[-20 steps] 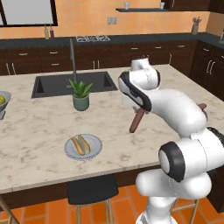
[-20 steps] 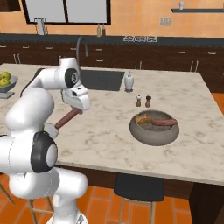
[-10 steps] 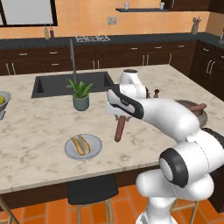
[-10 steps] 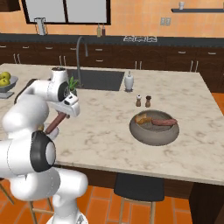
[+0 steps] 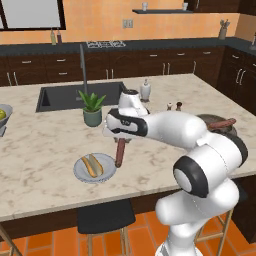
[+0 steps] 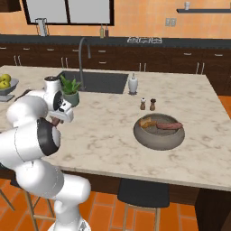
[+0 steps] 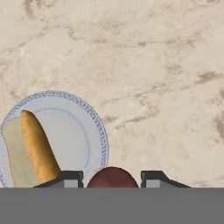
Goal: Place one bun and one sausage from the bowl on each plate.
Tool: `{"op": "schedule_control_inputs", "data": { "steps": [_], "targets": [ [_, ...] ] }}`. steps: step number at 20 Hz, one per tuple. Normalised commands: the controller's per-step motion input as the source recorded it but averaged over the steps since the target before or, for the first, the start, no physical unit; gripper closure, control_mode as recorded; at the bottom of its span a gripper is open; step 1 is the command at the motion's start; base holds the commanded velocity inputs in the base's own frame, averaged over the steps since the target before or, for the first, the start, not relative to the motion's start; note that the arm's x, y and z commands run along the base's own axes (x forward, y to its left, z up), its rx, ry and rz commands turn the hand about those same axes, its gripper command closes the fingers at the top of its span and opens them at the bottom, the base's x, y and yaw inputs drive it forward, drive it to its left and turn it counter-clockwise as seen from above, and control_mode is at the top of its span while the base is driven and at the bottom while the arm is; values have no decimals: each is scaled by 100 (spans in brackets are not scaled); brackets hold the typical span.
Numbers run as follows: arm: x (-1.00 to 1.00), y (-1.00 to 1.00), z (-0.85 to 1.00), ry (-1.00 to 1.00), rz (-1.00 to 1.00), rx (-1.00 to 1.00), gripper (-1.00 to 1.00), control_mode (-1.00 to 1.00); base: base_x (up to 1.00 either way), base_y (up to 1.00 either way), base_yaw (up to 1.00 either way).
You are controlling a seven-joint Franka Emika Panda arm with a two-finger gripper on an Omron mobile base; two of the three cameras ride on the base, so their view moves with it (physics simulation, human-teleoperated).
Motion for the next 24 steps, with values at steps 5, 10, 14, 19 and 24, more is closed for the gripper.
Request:
{"op": "schedule_control_inputs", "data": {
  "steps": [5,10,14,19,24],
  "targets": [
    [15,44,-38,-5,8,0,100,-100,0,0,0],
    [24,35,-34,-2,6,0,100,-100,0,0,0],
    [30,16,-31,-4,2,0,100,-100,0,0,0],
    [30,0,-28,-10,0,0,100,-100,0,0,0],
    [4,19,-41,-6,0,0,100,-100,0,0,0]
  ]
}}
